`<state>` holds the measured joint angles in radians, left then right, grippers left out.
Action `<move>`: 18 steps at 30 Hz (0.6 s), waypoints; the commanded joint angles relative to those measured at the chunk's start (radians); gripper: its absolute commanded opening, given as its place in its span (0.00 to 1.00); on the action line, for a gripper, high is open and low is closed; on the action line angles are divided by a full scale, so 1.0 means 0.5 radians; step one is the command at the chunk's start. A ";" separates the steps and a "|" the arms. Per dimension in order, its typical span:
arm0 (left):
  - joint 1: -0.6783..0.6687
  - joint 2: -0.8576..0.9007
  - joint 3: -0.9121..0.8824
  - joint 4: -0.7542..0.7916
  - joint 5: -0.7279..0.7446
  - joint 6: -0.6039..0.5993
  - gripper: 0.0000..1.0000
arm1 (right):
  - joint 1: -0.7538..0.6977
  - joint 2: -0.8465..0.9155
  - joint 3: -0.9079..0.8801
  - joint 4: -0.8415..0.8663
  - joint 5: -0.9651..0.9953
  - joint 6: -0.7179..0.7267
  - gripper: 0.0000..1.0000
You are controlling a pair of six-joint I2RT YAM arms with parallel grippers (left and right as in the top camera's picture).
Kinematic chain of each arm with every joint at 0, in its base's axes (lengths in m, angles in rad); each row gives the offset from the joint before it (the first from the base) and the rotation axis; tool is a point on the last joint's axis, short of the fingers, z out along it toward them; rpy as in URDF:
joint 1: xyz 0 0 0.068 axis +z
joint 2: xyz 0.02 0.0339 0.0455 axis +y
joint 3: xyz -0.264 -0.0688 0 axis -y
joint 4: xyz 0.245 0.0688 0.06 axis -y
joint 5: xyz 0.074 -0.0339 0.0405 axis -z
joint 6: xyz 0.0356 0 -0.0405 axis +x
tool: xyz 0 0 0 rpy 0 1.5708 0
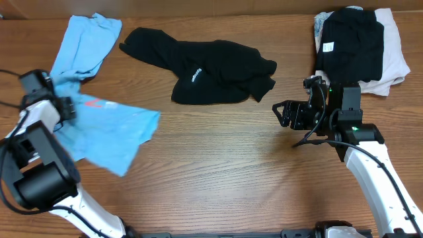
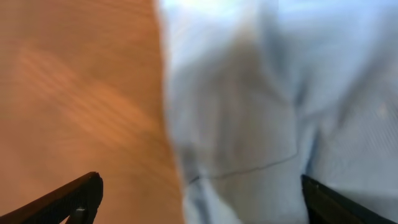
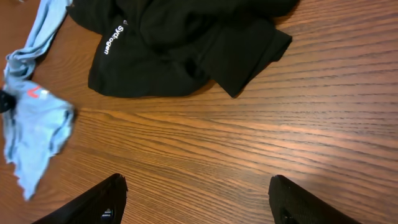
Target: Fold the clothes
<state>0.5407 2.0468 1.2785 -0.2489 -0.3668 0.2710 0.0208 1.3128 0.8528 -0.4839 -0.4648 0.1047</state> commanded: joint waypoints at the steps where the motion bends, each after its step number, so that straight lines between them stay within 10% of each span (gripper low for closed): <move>1: 0.151 0.159 -0.091 -0.062 -0.283 0.205 1.00 | -0.007 -0.010 0.051 0.003 0.025 0.007 0.77; 18: -0.272 0.155 0.426 -0.758 -0.031 -0.303 1.00 | -0.007 -0.010 0.051 0.063 0.024 0.008 0.78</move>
<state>0.4839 2.0899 1.4322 -0.5720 -0.4858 0.2264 0.0212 1.3128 0.8528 -0.4671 -0.4629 0.1047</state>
